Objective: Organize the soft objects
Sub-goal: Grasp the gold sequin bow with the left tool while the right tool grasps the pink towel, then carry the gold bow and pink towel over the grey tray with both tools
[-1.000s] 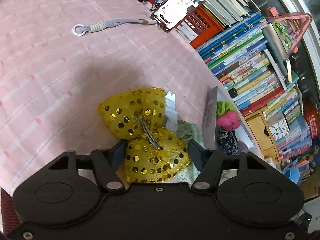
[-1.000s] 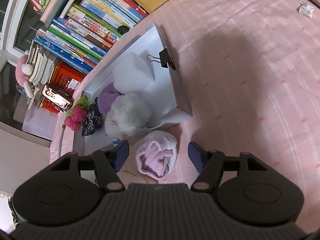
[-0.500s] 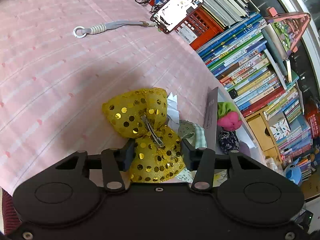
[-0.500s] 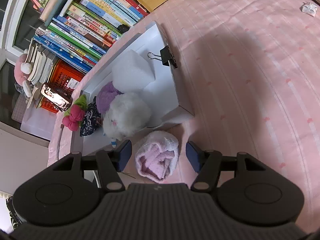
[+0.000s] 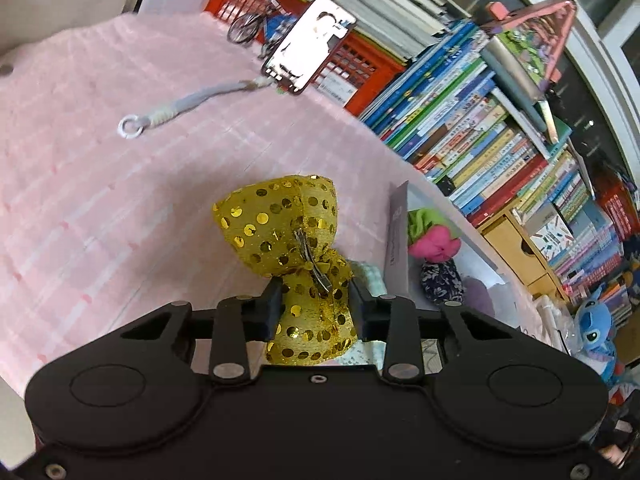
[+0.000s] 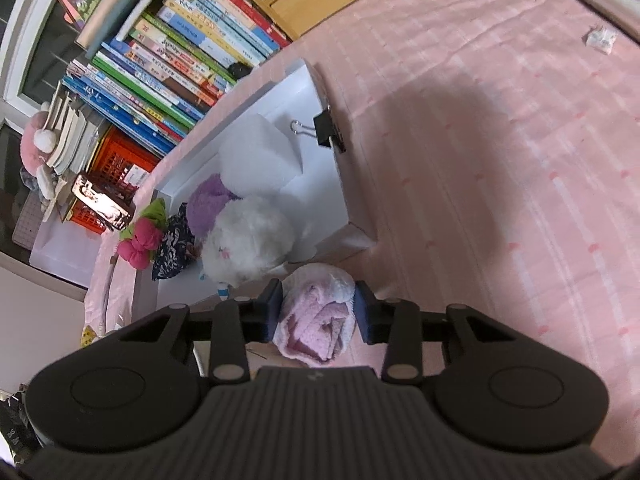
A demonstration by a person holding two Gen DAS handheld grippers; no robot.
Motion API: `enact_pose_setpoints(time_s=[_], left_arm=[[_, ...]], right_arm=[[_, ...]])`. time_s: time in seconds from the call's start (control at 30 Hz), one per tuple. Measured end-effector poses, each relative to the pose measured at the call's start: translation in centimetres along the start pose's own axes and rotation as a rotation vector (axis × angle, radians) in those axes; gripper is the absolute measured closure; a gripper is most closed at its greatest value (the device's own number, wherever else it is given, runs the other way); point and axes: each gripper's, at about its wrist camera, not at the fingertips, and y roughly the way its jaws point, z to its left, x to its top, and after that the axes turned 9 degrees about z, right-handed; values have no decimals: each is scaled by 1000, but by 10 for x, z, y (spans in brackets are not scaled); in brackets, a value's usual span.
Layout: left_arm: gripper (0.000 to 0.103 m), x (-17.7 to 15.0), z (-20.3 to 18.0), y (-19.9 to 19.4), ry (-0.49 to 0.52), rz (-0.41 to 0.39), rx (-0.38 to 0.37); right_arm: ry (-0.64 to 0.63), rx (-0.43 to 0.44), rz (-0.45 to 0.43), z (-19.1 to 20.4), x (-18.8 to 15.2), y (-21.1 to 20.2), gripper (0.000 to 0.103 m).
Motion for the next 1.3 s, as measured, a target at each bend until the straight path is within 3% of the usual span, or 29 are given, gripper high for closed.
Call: enact_pose_setpoints(time_s=[0.6, 1.07, 1.3], left_arm=[[71, 25, -47, -23, 163, -66, -7], [71, 42, -137, -18, 368, -29, -83], [71, 47, -181, 0, 451, 12, -86]], right_arm=[[-31, -46, -144, 1, 11, -45, 60], [-120, -24, -226, 46, 34, -63, 60], [-159, -12, -238, 74, 47, -60, 60]])
